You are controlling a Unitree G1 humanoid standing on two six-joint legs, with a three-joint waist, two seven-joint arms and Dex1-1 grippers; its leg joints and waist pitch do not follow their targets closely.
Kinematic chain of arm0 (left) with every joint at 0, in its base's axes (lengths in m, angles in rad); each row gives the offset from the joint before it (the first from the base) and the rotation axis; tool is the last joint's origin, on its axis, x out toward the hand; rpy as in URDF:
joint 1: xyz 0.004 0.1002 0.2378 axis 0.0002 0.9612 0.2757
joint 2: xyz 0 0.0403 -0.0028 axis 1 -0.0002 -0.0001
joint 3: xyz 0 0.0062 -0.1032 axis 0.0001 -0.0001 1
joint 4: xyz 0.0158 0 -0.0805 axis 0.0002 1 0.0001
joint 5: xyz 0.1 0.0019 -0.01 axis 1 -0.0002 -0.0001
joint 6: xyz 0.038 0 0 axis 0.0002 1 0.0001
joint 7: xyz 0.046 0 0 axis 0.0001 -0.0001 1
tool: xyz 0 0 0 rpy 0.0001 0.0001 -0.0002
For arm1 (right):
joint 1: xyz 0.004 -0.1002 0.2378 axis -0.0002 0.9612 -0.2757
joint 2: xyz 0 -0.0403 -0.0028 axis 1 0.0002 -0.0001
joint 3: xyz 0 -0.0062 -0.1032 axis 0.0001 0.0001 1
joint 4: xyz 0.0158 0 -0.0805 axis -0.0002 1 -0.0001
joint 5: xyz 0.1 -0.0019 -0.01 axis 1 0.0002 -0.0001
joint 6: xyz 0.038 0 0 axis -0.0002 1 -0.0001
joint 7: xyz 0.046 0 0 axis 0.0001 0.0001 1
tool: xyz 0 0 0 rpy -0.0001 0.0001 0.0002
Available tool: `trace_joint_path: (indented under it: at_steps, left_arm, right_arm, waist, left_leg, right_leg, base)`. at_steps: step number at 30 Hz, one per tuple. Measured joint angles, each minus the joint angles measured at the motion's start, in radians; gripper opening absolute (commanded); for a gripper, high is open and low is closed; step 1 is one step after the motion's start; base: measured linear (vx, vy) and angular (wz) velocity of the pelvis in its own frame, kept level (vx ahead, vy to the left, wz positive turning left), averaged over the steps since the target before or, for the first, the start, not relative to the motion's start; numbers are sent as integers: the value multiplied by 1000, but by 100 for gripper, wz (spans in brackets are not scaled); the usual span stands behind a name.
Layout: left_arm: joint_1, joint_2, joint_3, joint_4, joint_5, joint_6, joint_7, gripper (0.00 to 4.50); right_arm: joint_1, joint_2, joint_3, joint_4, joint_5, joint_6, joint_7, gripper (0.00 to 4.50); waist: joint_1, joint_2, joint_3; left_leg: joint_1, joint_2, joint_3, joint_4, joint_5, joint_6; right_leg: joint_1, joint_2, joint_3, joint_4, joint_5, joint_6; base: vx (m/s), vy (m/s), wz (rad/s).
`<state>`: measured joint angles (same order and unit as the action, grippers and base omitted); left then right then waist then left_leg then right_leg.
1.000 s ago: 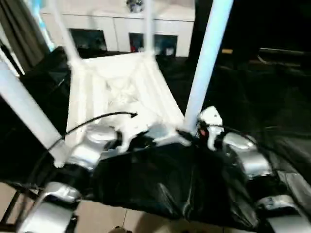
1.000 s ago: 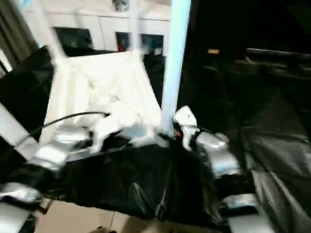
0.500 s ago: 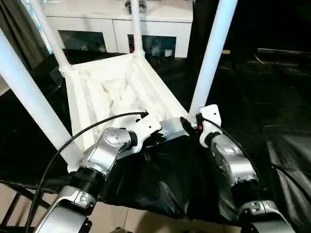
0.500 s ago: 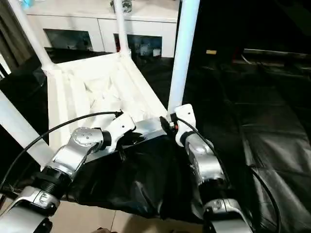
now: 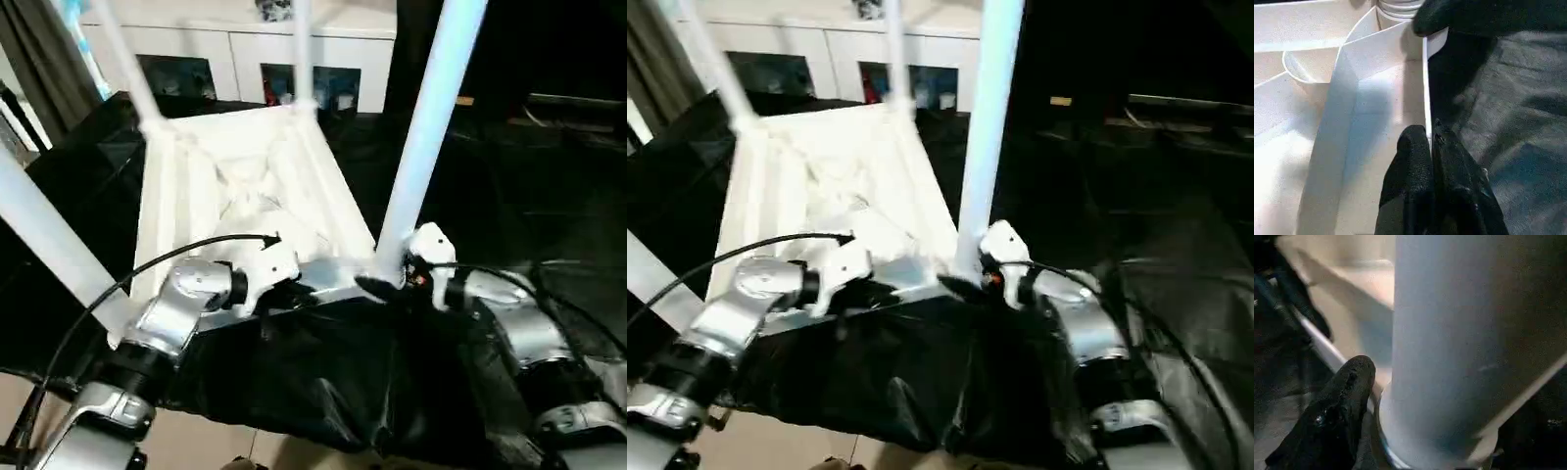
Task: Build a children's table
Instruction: Rotate leg to tighten
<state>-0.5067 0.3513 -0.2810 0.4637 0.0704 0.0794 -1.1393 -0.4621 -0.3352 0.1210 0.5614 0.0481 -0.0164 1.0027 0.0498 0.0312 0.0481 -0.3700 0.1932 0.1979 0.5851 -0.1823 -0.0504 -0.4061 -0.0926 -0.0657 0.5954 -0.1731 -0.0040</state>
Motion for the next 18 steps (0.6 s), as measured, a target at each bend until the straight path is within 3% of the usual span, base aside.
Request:
trace_joint_path:
  at_steps: [8, 18]
  left_arm:
    - [10, 32, 4, 2, -38, 0, -96, 0]
    - [12, 46, 1, 6, -44, -21, -119, 0]
  right_arm:
    - [0, -32, 23, 1, 36, -6, 145, 286]
    - [-1, -35, 31, 2, 39, -11, 183, 267]
  waist:
    - [9, -1, 0]
    - [10, -1, 0]
  left_leg:
    - [1, 0, 1, 1, 0, 0]
    - [1, 0, 1, 1, 0, 0]
  right_leg:
    - [0, 0, 1, 2, 0, 0]
    - [0, 0, 1, 2, 0, 0]
  base:
    - [0, 0, 0]
    - [0, 0, 0]
